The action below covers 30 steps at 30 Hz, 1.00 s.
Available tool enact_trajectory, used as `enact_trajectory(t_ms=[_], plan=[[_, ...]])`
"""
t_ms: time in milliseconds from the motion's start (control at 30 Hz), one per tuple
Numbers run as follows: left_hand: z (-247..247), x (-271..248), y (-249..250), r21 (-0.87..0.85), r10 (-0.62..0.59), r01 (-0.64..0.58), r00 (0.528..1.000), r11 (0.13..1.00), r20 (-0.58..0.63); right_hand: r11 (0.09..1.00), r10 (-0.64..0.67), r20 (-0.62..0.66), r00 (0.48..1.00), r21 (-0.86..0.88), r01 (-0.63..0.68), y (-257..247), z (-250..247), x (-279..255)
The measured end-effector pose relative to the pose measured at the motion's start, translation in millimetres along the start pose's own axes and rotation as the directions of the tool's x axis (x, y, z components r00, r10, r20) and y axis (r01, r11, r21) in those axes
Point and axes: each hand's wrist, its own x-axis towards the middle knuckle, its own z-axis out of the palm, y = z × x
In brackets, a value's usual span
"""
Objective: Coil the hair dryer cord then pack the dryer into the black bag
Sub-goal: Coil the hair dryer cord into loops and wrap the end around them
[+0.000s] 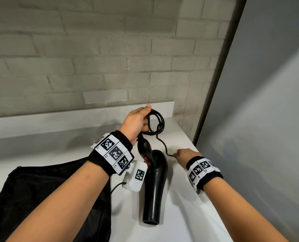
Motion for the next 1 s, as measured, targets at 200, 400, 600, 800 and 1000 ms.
enact_trajectory(t_ms=[200, 400, 600, 800, 1000], plan=[[2, 1, -2, 0.01, 0.007, -0.007, 1.0, 1.0, 0.021, 0.493, -0.35, -0.281, 0.893, 0.756, 0.431, -44, -27, -23], [0, -1, 0, 0.023, 0.013, -0.014, 0.998, 1.0, 0.056, 0.279, -0.197, -0.493, 0.848, 0.801, 0.53, -64, -45, -35], [-12, 1, -2, -0.009, -0.009, 0.01, 0.999, 1.0, 0.042, 0.769, -0.117, -0.335, 0.935, 0.565, 0.298, -38, -21, -2], [-14, 2, -7, 0.028, 0.04, -0.042, 0.997, 0.999, 0.066, 0.892, 0.049, -0.196, 0.979, 0.45, 0.045, -26, -13, 5], [-13, 4, -9, 0.035, 0.062, -0.065, 0.996, 0.997, 0.058, 0.739, -0.24, -0.247, 0.939, 0.581, 0.342, -34, -43, -11]])
